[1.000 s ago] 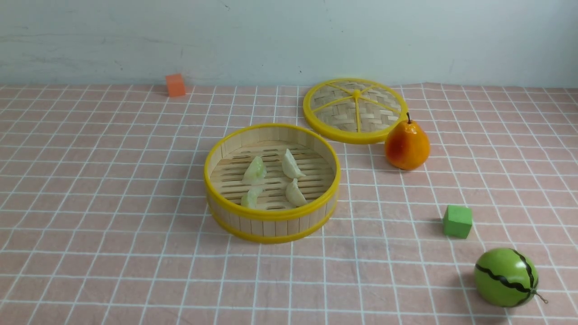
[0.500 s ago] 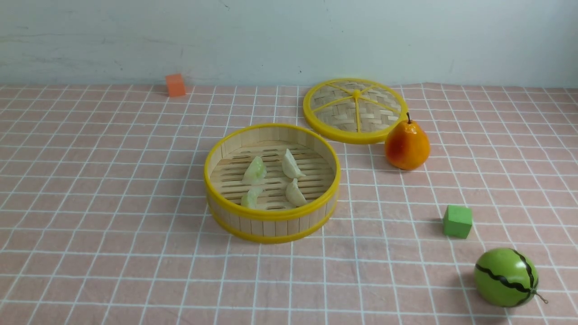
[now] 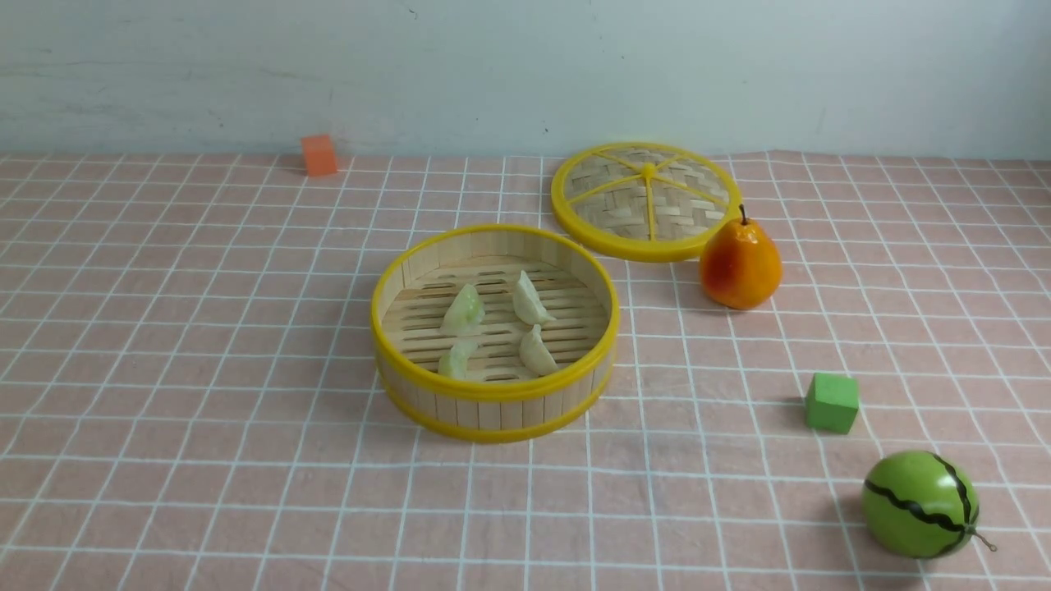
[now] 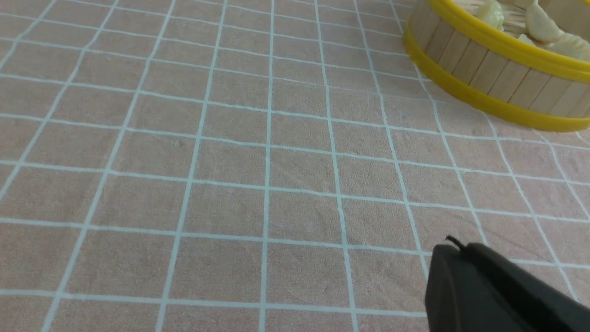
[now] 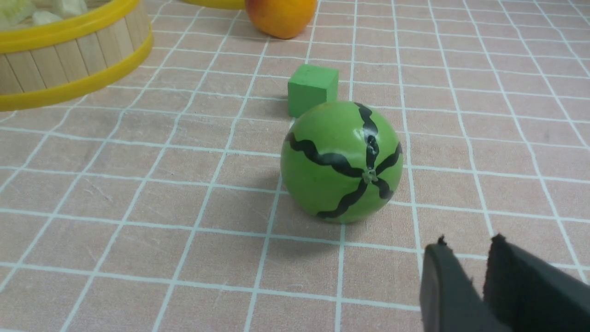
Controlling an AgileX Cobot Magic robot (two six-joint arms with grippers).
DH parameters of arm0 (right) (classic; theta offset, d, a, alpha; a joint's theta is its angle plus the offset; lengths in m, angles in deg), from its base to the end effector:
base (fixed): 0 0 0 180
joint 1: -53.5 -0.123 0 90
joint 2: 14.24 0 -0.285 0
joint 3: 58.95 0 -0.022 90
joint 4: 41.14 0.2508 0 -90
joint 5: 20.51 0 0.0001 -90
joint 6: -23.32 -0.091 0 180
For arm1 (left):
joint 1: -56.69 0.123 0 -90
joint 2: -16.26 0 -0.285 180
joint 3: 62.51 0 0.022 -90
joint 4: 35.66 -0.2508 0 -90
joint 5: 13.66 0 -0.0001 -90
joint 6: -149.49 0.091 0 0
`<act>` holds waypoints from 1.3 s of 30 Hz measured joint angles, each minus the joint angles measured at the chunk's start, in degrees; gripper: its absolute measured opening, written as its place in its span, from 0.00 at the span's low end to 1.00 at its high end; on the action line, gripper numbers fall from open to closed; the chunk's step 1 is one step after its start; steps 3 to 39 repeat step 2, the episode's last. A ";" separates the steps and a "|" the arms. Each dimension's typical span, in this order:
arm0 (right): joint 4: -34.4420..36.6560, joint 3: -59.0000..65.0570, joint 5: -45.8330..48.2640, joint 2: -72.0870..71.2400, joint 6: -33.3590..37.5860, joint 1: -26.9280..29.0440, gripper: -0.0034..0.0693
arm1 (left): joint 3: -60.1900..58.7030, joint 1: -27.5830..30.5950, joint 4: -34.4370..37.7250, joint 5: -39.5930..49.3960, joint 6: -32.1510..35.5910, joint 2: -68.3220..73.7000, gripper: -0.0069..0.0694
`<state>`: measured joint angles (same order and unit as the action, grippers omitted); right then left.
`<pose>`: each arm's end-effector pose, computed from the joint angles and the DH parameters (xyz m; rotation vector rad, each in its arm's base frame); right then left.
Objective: Put the dumplings into the steamer on the table with the pink tablecloth.
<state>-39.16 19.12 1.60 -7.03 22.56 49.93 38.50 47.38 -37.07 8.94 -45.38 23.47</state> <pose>0.0520 0.0044 0.1741 -0.0249 1.8748 0.0863 0.0516 -0.0076 0.1679 -0.0773 1.9058 -0.2620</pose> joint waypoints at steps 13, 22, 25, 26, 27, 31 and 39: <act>0.00 0.00 0.00 0.00 0.00 0.00 0.26 | 0.00 0.00 0.00 0.00 0.00 0.00 0.07; 0.00 0.00 0.00 0.00 0.00 0.00 0.26 | 0.00 0.00 0.00 0.00 0.00 0.00 0.07; 0.00 0.00 0.00 0.00 0.00 0.00 0.26 | 0.00 0.00 0.00 0.00 0.00 0.00 0.07; 0.00 0.00 0.00 0.00 0.00 0.00 0.26 | 0.00 0.00 0.00 0.00 0.00 0.00 0.07; 0.00 0.00 0.00 0.00 0.00 0.00 0.26 | 0.00 0.00 0.00 0.00 0.00 0.00 0.07; 0.00 0.00 0.00 0.00 0.00 0.00 0.26 | 0.00 0.00 0.00 0.00 0.00 0.00 0.07; 0.00 0.00 0.00 0.00 0.00 0.00 0.26 | 0.00 0.00 0.00 0.00 0.00 0.00 0.07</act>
